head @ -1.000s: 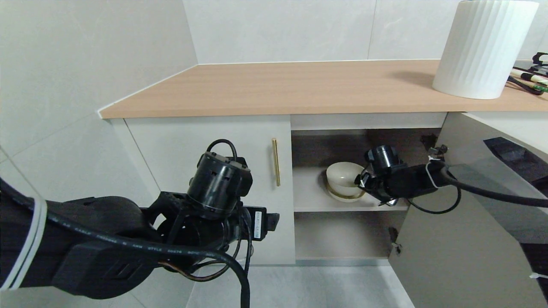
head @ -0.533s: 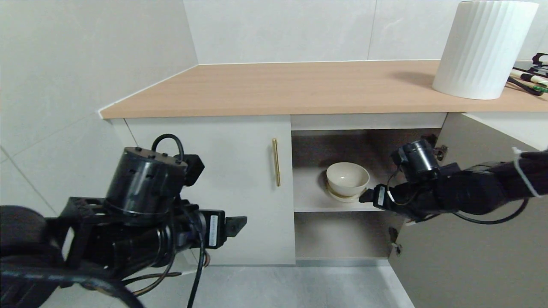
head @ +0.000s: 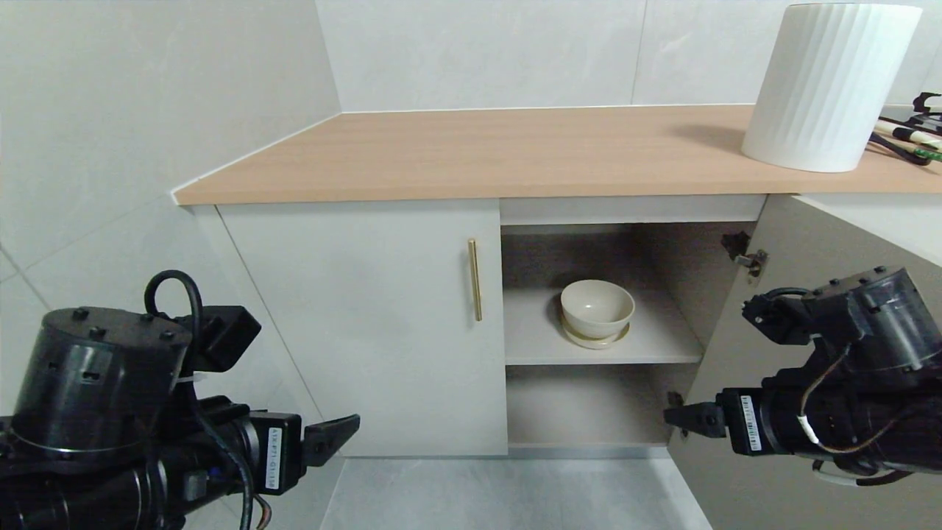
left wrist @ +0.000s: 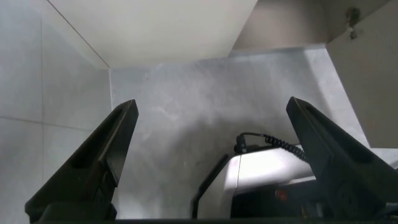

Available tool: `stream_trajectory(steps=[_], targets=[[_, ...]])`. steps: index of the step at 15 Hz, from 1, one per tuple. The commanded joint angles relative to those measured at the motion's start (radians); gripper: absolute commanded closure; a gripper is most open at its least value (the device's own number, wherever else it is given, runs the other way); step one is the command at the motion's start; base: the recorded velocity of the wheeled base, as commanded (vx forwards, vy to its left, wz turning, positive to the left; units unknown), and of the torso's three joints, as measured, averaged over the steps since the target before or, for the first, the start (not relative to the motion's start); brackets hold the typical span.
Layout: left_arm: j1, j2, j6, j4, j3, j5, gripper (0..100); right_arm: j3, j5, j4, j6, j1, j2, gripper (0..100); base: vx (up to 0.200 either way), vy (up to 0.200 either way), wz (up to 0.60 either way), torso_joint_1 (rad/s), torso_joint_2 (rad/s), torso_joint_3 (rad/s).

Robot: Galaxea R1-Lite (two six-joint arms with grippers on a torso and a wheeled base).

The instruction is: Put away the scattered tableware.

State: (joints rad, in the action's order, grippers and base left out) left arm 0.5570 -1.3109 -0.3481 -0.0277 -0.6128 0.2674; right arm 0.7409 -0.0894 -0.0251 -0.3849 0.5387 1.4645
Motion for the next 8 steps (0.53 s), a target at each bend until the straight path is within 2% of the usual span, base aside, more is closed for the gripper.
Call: stream_trajectory(steps=[1,8], targets=[[-0.002,-0.001,-0.002,0.0,-0.001,0.003,0,-0.006,-0.007,-0.004,0.001,0.014,-0.049,0,-0.2,0.0,0.0,-0.002,0.0,0.002],[-0.002,-0.002,-0.002,0.0,-0.001,0.003,0,-0.008,-0.013,-0.006,0.001,0.014,-0.032,0,-0.2,0.0,0.0,0.002,0.0,0.0]])
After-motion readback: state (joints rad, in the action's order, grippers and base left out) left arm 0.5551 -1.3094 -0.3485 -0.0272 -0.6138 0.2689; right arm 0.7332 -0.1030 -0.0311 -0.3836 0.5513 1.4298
